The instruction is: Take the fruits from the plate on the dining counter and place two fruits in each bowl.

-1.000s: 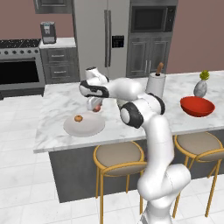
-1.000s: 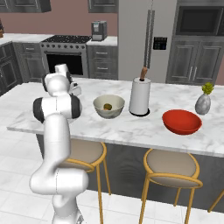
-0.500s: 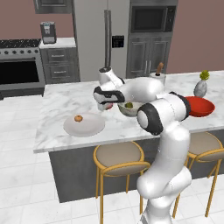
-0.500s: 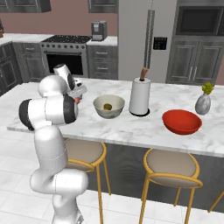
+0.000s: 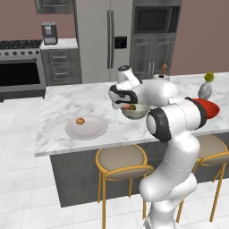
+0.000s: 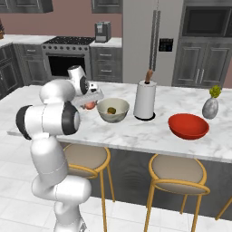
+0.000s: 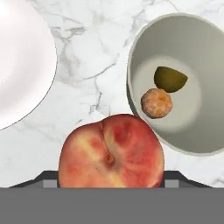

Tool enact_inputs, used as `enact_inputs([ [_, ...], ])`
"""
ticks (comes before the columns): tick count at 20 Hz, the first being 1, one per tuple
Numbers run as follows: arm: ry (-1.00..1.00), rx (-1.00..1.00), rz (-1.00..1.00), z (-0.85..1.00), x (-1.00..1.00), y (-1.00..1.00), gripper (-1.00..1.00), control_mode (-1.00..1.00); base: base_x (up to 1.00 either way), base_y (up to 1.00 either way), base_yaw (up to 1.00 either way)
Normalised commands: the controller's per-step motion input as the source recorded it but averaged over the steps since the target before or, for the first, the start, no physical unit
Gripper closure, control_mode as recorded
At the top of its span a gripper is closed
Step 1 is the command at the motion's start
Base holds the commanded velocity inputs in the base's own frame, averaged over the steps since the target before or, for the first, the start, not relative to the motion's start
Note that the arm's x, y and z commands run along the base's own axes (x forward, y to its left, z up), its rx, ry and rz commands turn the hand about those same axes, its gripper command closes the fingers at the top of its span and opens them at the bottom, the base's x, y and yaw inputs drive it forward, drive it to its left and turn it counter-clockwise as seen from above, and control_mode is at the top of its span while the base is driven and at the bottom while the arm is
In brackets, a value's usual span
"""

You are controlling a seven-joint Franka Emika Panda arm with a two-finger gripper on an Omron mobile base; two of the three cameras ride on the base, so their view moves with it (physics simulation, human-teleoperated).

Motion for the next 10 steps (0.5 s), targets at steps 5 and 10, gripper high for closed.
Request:
enact_inputs([
  [5, 0.20, 0.11, -0.40, 0.44, 0.16, -0.54, 1.00, -1.00, 0.00, 0.00, 0.00],
  [10, 0.02, 0.01, -0.31, 0.03, 0.22, -0.47, 1.00, -1.00, 0.00, 0.00, 0.00],
])
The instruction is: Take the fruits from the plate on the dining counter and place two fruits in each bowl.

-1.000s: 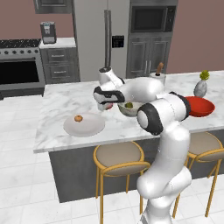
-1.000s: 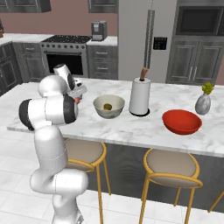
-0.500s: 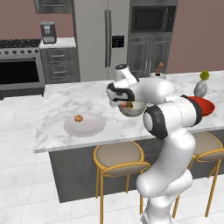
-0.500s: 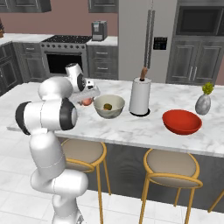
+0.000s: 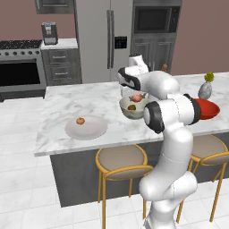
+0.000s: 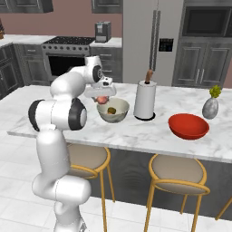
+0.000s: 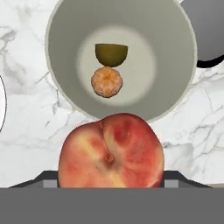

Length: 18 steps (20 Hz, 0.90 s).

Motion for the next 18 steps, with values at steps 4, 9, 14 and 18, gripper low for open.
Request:
enact_inputs([
  [4, 0.00, 0.00, -0.30, 0.00, 0.12, -0.49, 1.00, -1.00, 0.00, 0.00, 0.00],
  [9, 0.04, 0.00, -0.32, 0.00, 0.00, -0.65, 1.00, -1.00, 0.00, 0.00, 0.00],
  [14, 0.00, 0.00, -0.32, 0.00, -0.08, -0.80, 1.00, -1.00, 0.00, 0.00, 0.00],
  [18, 0.00, 0.00, -0.32, 0.00, -0.13, -0.89, 1.00, -1.00, 0.00, 0.00, 0.00],
])
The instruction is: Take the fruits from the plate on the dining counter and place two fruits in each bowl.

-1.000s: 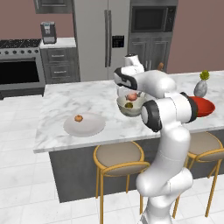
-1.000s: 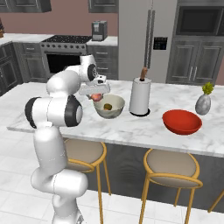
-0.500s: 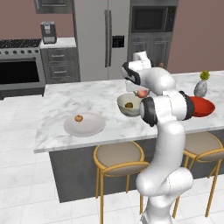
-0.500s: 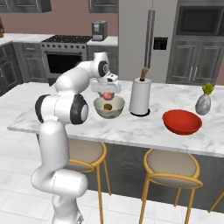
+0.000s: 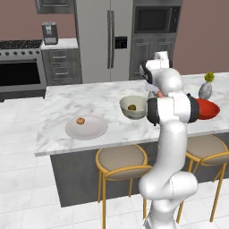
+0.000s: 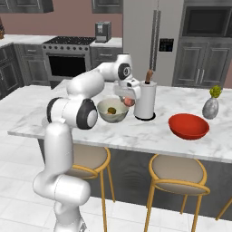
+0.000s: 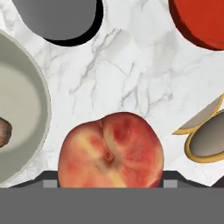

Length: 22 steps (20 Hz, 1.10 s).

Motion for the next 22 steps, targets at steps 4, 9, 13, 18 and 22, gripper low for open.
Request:
enact_inputs([
  [4, 0.00, 0.00, -0.34, 0.00, -0.13, -0.93, 1.00, -1.00, 0.00, 0.00, 0.00],
  [9, 0.00, 0.00, -0.37, 0.00, -0.13, -0.95, 1.00, -1.00, 0.00, 0.00, 0.00],
  [13, 0.00, 0.00, -0.38, -0.01, -0.22, -0.88, 1.00, -1.00, 0.00, 0.00, 0.00],
  [18, 0.03, 0.00, -0.37, 0.00, -0.04, -0.80, 1.00, -1.00, 0.00, 0.00, 0.00],
  [22, 0.09, 0.00, -0.33, -0.04, 0.09, -0.61, 1.00, -1.00, 0.00, 0.00, 0.00],
])
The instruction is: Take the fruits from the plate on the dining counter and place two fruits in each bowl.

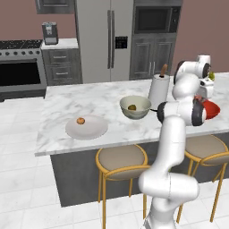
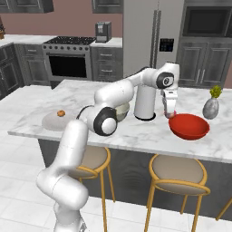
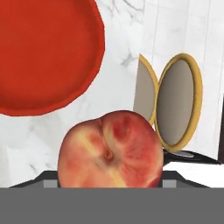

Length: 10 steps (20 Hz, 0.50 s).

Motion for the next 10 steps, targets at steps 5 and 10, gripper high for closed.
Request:
enact_inputs([
  [5, 0.03, 0.00, -0.20, -0.11, 0.23, -0.40, 1.00, -1.00, 0.00, 0.00, 0.00],
  [10, 0.00, 0.00, -0.06, -0.18, 0.01, -0.27, 1.00, -1.00, 0.00, 0.00, 0.00],
])
